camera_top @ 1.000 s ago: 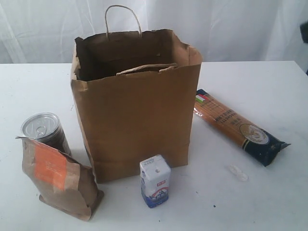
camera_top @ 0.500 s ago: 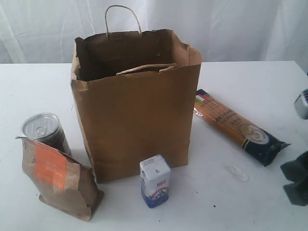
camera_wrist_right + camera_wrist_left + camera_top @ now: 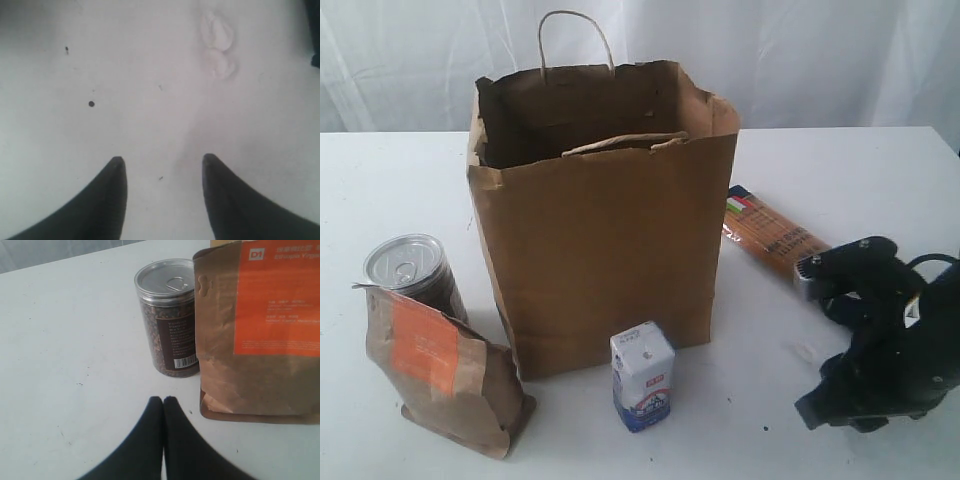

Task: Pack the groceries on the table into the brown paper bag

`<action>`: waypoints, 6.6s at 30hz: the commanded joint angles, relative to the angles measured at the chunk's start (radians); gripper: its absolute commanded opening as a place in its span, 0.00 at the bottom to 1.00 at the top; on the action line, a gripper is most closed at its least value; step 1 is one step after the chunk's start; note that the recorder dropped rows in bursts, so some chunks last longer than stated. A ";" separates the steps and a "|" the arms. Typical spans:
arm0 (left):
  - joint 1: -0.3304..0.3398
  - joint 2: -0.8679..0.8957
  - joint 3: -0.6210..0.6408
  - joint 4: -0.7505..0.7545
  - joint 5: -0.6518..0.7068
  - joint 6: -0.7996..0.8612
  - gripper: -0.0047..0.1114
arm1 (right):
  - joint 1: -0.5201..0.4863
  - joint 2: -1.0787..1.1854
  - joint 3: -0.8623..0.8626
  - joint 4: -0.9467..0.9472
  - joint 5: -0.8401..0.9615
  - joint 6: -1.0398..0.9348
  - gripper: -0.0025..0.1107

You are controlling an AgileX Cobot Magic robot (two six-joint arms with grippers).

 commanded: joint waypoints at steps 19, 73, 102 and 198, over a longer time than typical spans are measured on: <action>0.004 -0.004 0.004 -0.003 -0.002 0.000 0.04 | -0.081 0.221 -0.142 0.001 -0.102 -0.063 0.42; 0.004 -0.004 0.004 -0.003 -0.002 0.000 0.04 | -0.081 0.039 -0.050 0.047 -0.057 -0.090 0.02; 0.004 -0.004 0.004 -0.003 -0.002 0.000 0.04 | 0.000 -0.375 -0.445 0.098 -0.130 -0.059 0.02; 0.004 -0.004 0.004 -0.003 -0.002 0.000 0.04 | -0.211 -0.343 0.004 0.172 -0.144 -0.096 0.52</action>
